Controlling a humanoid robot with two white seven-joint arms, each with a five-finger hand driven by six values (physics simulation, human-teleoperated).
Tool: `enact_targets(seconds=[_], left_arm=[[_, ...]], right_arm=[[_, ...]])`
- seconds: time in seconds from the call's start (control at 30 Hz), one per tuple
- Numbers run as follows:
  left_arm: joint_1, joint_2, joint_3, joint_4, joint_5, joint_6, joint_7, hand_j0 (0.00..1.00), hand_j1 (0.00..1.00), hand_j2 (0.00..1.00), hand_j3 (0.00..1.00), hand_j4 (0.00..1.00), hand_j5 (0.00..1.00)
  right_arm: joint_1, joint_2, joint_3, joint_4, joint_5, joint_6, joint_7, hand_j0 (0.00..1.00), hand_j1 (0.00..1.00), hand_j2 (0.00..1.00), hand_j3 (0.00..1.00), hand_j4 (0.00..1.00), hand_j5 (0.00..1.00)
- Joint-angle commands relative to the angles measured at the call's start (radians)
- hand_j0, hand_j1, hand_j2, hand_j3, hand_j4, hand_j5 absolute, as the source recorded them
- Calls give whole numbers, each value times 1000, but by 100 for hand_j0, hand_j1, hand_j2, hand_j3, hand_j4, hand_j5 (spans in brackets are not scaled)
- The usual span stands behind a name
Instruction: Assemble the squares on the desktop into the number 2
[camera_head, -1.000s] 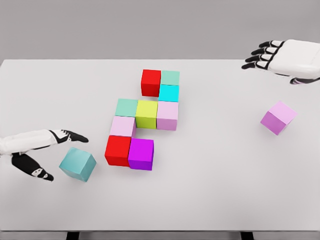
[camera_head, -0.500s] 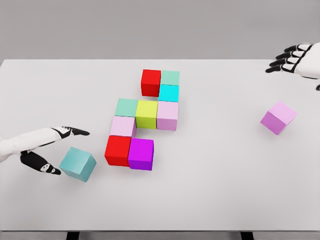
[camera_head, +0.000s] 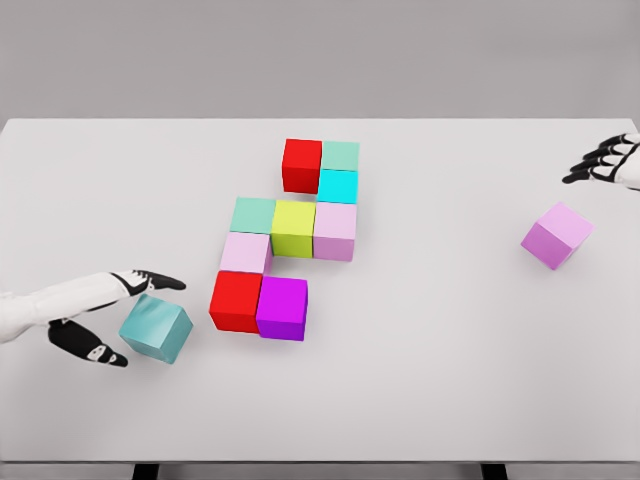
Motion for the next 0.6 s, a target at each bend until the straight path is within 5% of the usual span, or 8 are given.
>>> enact_targets(seconds=[0.0, 0.37, 0.57], left_arm=[[1, -13, 1, 1, 5, 0, 0, 100, 100, 100, 100, 100, 100], [1, -39, 0, 23, -32, 0, -3, 100, 100, 100, 100, 100, 100], [6, -49, 0, 43, -35, 0, -1, 86, 86, 86, 86, 86, 86]], right_arm=[[0, 5, 22, 1, -3, 2, 0, 100, 100, 100, 100, 100, 100], [-11, 58, 73, -5, -1, 2, 0, 100, 100, 100, 100, 100, 100], [-14, 76, 103, 1, 2, 2, 0, 100, 100, 100, 100, 100, 100]])
